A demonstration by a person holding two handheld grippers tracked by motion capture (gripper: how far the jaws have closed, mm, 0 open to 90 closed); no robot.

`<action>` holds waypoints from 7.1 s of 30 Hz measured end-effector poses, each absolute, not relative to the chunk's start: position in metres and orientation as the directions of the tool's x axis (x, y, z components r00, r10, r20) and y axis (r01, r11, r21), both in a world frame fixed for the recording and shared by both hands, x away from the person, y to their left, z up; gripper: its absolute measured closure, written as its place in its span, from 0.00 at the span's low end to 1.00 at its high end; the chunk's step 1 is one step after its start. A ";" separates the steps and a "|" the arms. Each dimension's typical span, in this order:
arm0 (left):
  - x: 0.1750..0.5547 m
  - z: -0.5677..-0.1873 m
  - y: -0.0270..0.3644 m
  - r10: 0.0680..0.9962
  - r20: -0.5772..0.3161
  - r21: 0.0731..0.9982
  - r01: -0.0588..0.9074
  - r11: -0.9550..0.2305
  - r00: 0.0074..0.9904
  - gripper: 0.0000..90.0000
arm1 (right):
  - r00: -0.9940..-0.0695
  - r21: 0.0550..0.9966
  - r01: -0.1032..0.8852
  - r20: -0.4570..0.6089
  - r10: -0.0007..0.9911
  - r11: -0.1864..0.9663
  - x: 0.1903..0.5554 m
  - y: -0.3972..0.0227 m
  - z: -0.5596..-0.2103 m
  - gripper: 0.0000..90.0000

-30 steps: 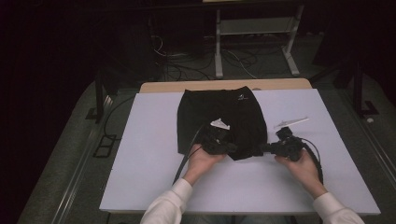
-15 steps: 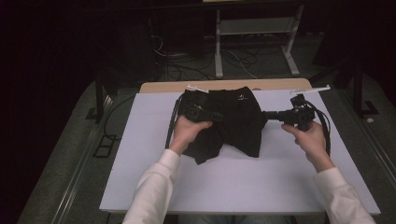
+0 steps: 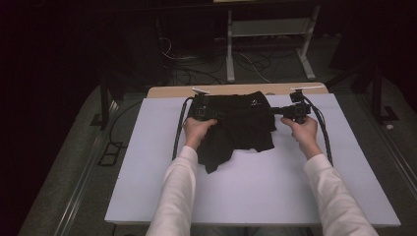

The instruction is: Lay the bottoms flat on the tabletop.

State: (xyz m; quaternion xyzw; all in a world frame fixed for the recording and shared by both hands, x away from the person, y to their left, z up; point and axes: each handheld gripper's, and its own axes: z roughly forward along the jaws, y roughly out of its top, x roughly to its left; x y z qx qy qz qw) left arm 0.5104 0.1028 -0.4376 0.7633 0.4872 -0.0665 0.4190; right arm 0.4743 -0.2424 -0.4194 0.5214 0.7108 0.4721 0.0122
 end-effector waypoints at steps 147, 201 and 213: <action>0.238 -0.399 0.020 0.234 -0.219 0.755 0.316 -0.574 0.947 0.98 | -0.549 0.417 0.833 0.702 0.454 0.364 0.279 -0.322 -0.416 0.98; 0.245 -0.414 0.064 0.268 -0.372 0.749 0.458 -0.479 0.889 0.32 | -0.557 0.610 0.780 0.575 0.599 0.139 0.236 -0.326 -0.422 0.16; 0.262 -0.382 0.102 0.376 -0.262 0.815 0.413 -0.406 0.889 0.00 | -0.616 0.705 0.699 0.510 0.601 0.118 0.252 -0.310 -0.395 0.00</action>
